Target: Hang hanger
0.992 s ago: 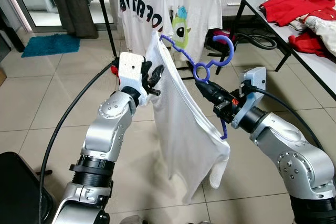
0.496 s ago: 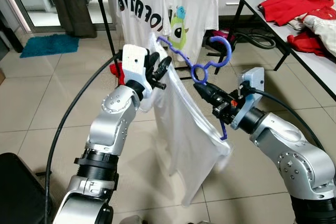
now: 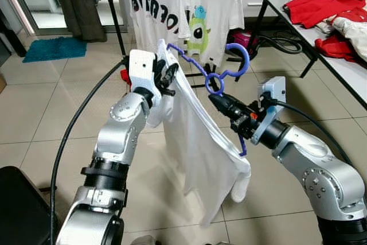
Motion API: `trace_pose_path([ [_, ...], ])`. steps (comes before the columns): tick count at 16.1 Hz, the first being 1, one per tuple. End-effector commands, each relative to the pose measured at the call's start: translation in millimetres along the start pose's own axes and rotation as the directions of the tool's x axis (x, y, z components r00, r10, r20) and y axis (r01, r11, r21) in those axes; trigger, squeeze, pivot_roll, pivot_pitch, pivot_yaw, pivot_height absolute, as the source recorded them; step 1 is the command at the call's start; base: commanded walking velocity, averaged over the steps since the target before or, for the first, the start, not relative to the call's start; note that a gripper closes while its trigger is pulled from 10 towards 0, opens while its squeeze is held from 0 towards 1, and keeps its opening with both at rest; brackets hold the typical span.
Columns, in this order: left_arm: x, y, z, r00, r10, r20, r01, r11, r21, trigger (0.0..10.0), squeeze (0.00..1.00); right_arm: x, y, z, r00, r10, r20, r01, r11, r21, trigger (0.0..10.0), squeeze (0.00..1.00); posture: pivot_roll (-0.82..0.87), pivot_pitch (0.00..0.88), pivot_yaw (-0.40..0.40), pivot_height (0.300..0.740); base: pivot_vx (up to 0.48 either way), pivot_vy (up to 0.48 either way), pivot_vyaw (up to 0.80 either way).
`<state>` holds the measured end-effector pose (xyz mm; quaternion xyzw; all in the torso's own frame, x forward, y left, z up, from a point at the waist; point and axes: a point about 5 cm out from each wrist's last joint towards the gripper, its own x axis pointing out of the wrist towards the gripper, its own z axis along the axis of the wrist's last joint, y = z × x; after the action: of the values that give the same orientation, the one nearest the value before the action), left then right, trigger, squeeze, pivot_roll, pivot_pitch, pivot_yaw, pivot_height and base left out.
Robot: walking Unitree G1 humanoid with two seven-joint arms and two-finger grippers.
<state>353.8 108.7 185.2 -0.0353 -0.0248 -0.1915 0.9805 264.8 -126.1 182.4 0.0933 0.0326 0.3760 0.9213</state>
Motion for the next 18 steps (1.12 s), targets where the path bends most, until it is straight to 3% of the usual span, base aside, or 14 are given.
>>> trace_pose_path([
  [1, 2.5, -0.3, 6, 1.000, -0.006, 0.021, 0.006, 1.000, 0.004, 3.6, 0.00, -0.8, 6.5, 10, 0.999, 0.036, 0.037, -0.035, 0.999, -0.018, 10.0, 0.00, -0.12, 0.033, -0.008, 0.740, 0.000, 0.000, 0.00],
  [2, 2.7, -0.7, 6, 1.000, -0.009, 0.023, 0.009, 1.000, 0.003, 2.3, 0.00, -0.9, 6.5, 10, 0.999, 0.035, 0.037, -0.034, 0.999, -0.018, 10.0, 0.00, -0.12, 0.033, -0.008, 0.740, 0.000, 0.000, 0.00],
  [3, 2.6, -1.1, 6, 1.000, -0.011, 0.023, 0.011, 1.000, 0.003, 2.1, 0.00, -1.0, 6.4, 10, 0.999, 0.034, 0.038, -0.034, 0.999, -0.017, 10.0, 0.00, -0.12, 0.033, -0.008, 0.740, 0.000, 0.000, 0.00],
  [4, 2.3, -1.5, 5, 1.000, -0.013, 0.025, 0.013, 1.000, 0.008, 0.0, 0.00, -0.8, 6.3, 10, 0.999, 0.034, 0.038, -0.034, 0.999, -0.016, 10.0, 0.00, -0.12, 0.032, -0.009, 0.740, 0.000, 0.000, 0.00],
  [15, 0.7, 2.2, 4, 1.000, -0.005, 0.022, 0.005, 1.000, -0.009, 0.0, 0.00, -0.9, 3.7, 8, 1.000, 0.021, 0.017, -0.021, 1.000, -0.020, 10.0, 0.00, -0.12, 0.033, -0.012, 0.740, 0.000, 0.000, 0.00],
  [18, -6.0, 3.4, 4, 1.000, -0.029, 0.003, 0.029, 1.000, 0.004, 0.0, 0.00, -4.5, -12.6, -10, 0.985, -0.109, -0.137, 0.094, 0.989, -0.111, 10.0, 0.00, -0.12, 0.040, -0.012, 0.740, 0.000, 0.000, 0.00],
])
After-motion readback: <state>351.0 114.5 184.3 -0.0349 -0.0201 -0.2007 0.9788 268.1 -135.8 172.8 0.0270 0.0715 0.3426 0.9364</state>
